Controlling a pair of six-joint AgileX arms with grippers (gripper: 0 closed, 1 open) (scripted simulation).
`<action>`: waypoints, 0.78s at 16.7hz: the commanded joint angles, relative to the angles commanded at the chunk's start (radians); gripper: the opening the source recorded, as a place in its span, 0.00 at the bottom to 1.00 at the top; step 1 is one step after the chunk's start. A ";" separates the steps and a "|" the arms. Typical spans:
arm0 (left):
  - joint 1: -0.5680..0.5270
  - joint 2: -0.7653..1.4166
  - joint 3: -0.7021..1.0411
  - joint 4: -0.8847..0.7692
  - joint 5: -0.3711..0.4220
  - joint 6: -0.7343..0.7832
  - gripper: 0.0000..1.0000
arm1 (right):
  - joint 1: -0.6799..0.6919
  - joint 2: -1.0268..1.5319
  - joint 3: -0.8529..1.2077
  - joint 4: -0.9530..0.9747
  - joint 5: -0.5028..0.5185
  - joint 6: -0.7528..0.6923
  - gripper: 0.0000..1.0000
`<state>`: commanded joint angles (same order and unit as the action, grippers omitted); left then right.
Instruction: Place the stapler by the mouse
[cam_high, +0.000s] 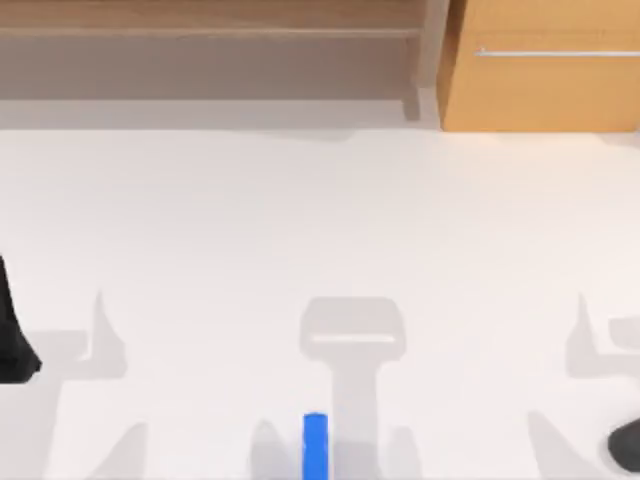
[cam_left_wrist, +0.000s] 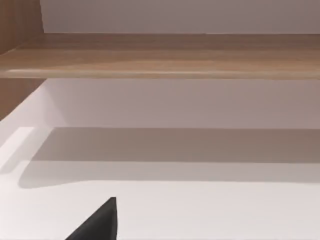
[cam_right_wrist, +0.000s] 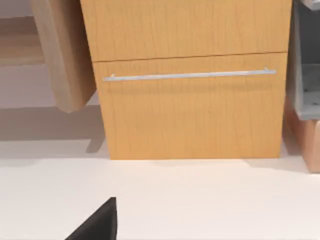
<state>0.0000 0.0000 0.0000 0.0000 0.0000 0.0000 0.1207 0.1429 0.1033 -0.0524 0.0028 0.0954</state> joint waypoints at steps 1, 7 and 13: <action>0.000 0.000 0.000 0.000 0.000 0.000 1.00 | 0.033 0.042 0.030 -0.017 0.001 0.027 1.00; 0.000 0.000 0.000 0.000 0.000 0.000 1.00 | 0.232 0.307 0.228 -0.136 0.008 0.199 1.00; 0.000 0.000 0.000 0.000 0.000 0.000 1.00 | 0.408 0.560 0.405 -0.268 0.014 0.366 1.00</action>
<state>0.0000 0.0000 0.0000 0.0000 0.0000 0.0000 0.5290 0.7029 0.5083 -0.3208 0.0169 0.4612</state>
